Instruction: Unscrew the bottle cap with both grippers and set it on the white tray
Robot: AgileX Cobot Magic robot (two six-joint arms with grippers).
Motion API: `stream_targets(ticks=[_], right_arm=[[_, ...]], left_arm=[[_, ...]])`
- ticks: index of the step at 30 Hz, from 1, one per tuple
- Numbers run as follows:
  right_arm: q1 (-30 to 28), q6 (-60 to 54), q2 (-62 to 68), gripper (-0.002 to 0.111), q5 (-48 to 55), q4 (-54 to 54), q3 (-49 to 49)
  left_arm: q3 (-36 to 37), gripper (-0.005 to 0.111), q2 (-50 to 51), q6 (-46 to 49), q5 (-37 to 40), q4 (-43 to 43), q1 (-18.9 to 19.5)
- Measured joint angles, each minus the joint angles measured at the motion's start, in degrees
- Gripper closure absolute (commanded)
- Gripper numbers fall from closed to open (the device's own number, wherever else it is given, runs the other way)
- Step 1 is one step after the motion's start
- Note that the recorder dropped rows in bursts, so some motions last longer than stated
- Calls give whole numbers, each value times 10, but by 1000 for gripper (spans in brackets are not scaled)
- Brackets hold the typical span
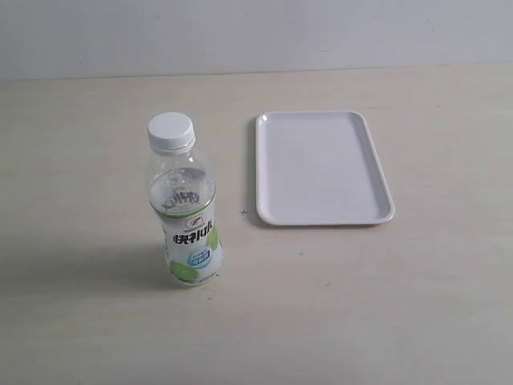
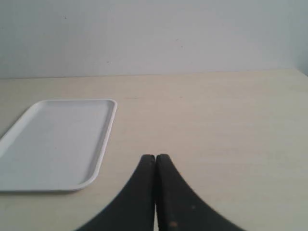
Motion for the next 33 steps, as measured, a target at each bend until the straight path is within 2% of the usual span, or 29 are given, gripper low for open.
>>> stream_targets(ticks=[11,16,22,28,31,33], right_arm=[[0,0,0,108,0,0,0],[0,0,0,108,0,0,0],[0,1,0,108,0,0,0],[0,1,0,108,0,0,0],[0,-1,0,108,-13,0,0],[0,0,0,108,-40,0,0]], left_arm=[[0,107,0,5,0,2,0],[0,107,0,52,0,50,0],[0,107,0,64,-7,66,0],[0,107,0,12,-81,-15,0],[0,107,0,-84,-139,-96,-1],[0,107,0,-110,-158,-116,-7]])
